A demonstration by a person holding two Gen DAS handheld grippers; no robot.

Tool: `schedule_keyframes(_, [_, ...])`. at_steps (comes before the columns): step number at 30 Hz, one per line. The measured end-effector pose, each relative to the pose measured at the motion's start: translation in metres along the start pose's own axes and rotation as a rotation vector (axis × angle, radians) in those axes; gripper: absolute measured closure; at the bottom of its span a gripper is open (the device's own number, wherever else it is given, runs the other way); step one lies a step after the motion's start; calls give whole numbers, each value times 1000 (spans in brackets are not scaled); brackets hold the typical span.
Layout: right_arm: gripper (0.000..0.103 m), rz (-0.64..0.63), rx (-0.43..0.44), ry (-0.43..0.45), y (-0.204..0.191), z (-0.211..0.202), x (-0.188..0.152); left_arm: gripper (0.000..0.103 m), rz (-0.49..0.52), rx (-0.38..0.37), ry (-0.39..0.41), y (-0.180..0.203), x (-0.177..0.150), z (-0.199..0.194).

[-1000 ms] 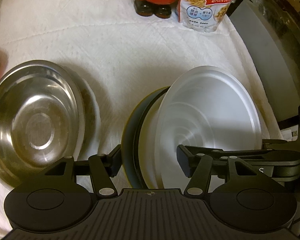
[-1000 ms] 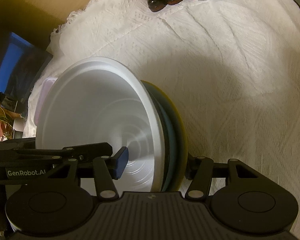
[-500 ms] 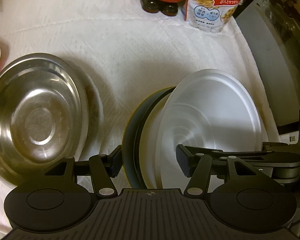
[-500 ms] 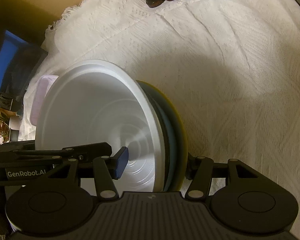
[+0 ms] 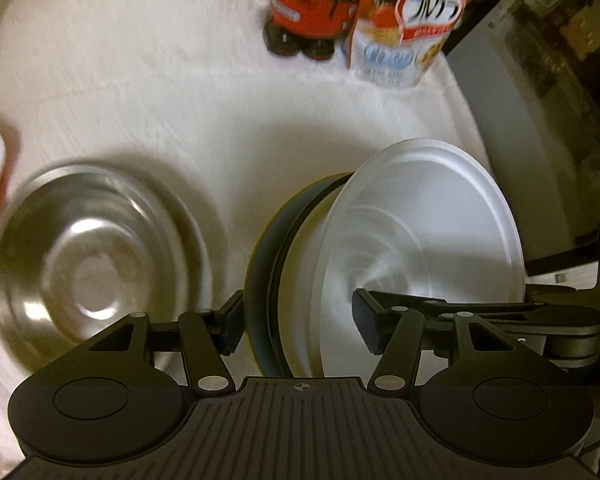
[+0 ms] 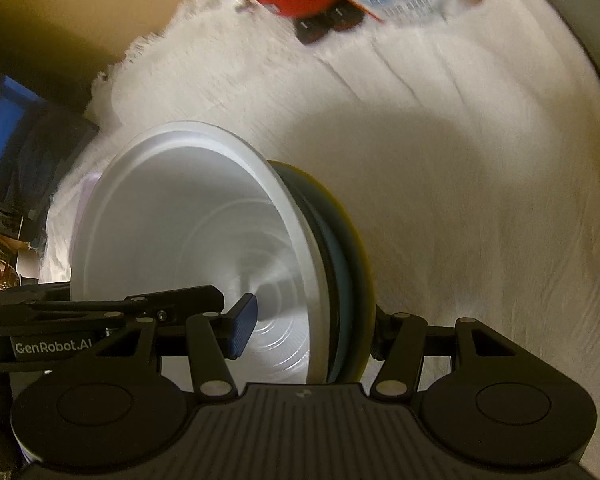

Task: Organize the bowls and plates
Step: 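Release the stack and move the left gripper toward the white tray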

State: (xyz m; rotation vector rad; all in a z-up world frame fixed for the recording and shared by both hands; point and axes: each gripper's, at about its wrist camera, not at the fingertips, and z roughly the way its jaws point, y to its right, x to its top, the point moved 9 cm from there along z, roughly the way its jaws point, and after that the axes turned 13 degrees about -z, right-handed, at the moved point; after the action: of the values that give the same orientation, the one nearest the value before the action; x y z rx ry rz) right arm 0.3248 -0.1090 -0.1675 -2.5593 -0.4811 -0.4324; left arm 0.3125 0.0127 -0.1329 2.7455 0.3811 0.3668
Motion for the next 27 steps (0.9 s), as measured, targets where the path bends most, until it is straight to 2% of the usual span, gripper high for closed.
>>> schedule_keyframes(5, [47, -92, -4, 65, -56, -12, 28, 43, 19, -13, 85, -26, 23, -54])
schedule_keyframes(8, [47, -123, 15, 81, -94, 1, 46, 43, -4, -2, 120, -61, 30, -75])
schedule_keyframes(14, [48, -168, 48, 14, -149, 55, 56, 43, -70, 31, 117, -135, 35, -81])
schedule_keyframes(22, [49, -130, 68, -113, -161, 108, 46, 43, -54, 51, 47, -178, 33, -53])
schedule_keyframes(25, [48, -107, 69, -130, -159, 117, 41, 44, -12, 93, 49, -184, 31, -49])
schedule_keyframes(27, [48, -109, 52, -134, -157, 121, 38, 58, 50, 119, 77, -182, 32, -50])
